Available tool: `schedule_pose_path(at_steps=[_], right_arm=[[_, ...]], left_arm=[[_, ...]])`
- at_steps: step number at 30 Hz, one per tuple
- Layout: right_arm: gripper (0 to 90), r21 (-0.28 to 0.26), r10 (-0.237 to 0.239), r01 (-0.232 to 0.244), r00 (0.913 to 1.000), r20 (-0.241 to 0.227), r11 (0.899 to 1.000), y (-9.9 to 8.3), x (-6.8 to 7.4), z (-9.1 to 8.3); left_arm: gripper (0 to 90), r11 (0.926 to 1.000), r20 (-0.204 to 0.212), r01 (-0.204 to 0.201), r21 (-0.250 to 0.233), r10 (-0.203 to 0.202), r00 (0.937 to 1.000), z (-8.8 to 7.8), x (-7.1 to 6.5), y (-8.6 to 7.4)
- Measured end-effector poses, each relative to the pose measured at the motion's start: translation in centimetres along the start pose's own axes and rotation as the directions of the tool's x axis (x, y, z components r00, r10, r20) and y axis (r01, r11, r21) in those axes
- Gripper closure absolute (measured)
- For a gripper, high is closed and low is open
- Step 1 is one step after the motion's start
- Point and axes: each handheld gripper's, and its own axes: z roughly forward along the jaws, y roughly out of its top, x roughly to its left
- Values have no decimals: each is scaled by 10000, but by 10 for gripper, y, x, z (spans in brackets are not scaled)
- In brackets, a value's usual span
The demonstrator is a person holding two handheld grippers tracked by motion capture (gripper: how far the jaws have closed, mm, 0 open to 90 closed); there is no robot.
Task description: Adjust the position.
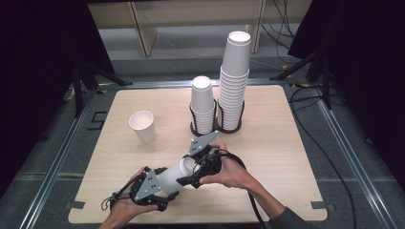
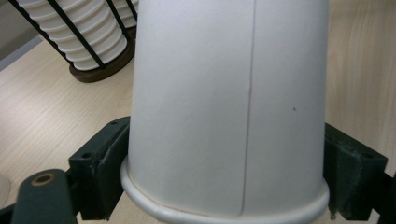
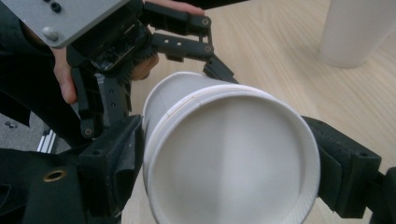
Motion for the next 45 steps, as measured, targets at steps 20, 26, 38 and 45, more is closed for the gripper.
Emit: schedule_pose_path(at_steps=[20, 26, 38, 45], right_arm=[[235, -485, 879, -923, 9925, -851, 9946, -4, -6, -4], [238, -1322, 965, -1118, 9885, -1167, 9849, -5, -15, -13], [240, -2092, 1551, -1943, 9695, -1899, 9584, -7, -20, -19], [240, -2196, 1628, -2087, 9641, -2097, 9530, -8, -21, -19]], left_arm=[[58, 9908, 280, 501, -1261, -470, 9985, 0, 4, -4], [52, 9684, 424, 1162, -2206, -1095, 9931, -4, 8, -5], [43, 9234, 216, 1646, -3468, -1676, 9856, -10, 8, -2], [53, 9209, 87, 1448, -3620, -1520, 9883, -11, 7, -1]])
